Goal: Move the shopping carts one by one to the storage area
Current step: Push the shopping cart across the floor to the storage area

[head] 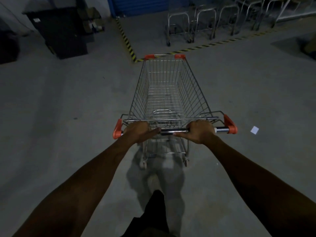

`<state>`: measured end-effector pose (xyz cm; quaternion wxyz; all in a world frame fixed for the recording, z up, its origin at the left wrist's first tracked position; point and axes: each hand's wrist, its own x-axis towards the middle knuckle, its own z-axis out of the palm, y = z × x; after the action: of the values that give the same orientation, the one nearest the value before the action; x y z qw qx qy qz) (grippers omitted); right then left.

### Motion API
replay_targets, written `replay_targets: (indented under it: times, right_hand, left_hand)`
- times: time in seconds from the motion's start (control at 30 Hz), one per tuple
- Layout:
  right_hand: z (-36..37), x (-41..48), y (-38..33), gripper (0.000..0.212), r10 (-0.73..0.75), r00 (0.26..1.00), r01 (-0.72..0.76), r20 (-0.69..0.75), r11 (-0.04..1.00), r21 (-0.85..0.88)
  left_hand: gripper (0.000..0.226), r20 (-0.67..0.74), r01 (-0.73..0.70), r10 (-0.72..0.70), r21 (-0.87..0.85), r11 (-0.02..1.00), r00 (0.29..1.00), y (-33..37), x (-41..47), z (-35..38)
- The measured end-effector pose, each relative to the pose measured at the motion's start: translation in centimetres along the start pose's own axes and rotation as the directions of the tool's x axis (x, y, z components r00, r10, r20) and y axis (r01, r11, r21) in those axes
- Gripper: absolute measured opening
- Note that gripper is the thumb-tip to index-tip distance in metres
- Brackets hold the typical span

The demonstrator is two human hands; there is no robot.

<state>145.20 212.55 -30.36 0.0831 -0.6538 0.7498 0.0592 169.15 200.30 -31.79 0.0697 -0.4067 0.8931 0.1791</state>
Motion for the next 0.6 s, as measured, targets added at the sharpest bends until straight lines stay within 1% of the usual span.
replay_targets:
  times: [0.1,0.17,0.3,0.37,0.47,0.53,0.6]
  right_hand:
    - [-1.4,6.9,1.5,0.1,-0.015,1.0,0.015,-0.018,1.0,0.001]
    - [-2.4,11.7,2.3,0.093,-0.023,0.999,0.022,-0.027,1.0,-0.02]
    - [-4.3,20.7,4.0,0.094,-0.013,0.999,0.011,-0.039,0.999,-0.043]
    - [-5.2,24.6,4.8,0.096,0.002,0.999,-0.003,-0.032,0.999,-0.042]
    - [-6.7,30.3,5.9,0.093,0.024,1.0,-0.023,0.007,1.0,-0.013]
    - [-7.5,33.8,6.6,0.094,0.025,1.0,-0.025,0.016,1.0,0.003]
    - [-8.1,37.5,7.6,0.102,0.018,1.0,-0.018,-0.009,1.0,-0.001]
  left_hand:
    - [0.066,-0.034,0.026,-0.029,-0.063,0.998,0.999,-2.1,5.9,-2.6]
    - [0.064,-0.051,0.001,-0.006,-0.102,0.995,0.999,-3.7,9.7,-4.4]
    - [0.054,-0.009,0.027,-0.027,-0.064,0.998,1.0,-6.1,17.1,-8.7]
    - [0.047,-0.013,-0.013,0.012,-0.058,0.998,1.0,-7.3,20.5,-10.5]
    - [0.036,-0.065,-0.127,0.124,-0.048,0.991,0.99,-9.2,25.6,-12.8]
    - [0.04,-0.09,-0.139,0.134,-0.048,0.989,0.987,-10.7,29.1,-13.8]
    - [0.051,-0.082,-0.089,0.086,-0.045,0.995,0.993,-12.0,32.8,-14.8]
